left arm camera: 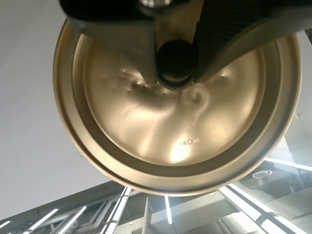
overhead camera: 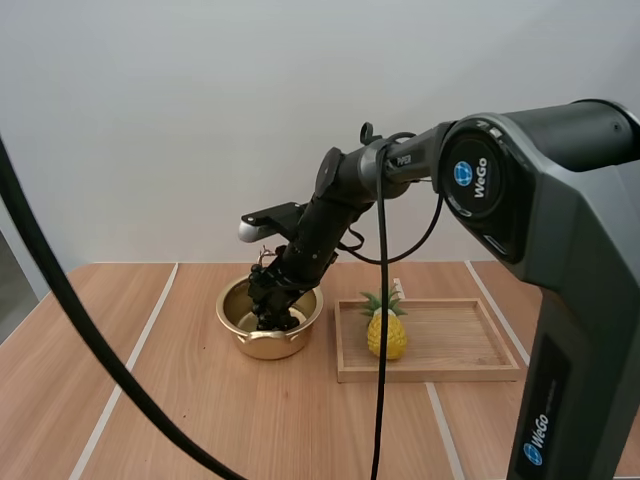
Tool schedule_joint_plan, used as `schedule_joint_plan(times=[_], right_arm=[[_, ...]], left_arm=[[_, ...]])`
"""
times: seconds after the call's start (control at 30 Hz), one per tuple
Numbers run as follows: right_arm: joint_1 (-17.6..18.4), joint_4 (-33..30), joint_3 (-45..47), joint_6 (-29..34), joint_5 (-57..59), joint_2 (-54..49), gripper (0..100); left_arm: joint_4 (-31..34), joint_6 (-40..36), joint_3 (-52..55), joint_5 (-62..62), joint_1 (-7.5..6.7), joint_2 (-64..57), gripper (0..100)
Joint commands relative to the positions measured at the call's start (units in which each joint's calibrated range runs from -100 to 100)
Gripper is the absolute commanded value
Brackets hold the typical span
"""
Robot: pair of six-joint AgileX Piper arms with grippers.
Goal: Open the pot, put the grape inside, and close it
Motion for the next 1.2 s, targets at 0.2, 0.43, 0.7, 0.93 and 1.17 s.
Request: schedule_joint_plan(times=[0.2,0.43,0.7,0.93,1.17], right_arm=[[0.06,-0.12,-0.46,0.04,9.16,-1.99,100],[0.06,-0.12,-0.46,0.04,7.2,-1.99,100],[0.06,-0.12,-0.46,0.04,4.43,-1.99,100],[0.06,-1.17,-0.46,0.48,2.5,-1.99,100],[0.06,-9.17,-0.46,6.73,-8.73,-1.99,100]], left_arm=[[0.88,0.18,-0.28,-1.05,-0.15,0.32,0],[0.88,0.18,-0.28,-1.05,-0.15,0.32,0],[0.88,0.18,-0.28,-1.05,-0.15,0.32,0],[0.88,0.18,-0.28,-1.05,-0.15,0.32,0],[0.88,0.18,-0.28,-0.48,-0.15,0.32,0]])
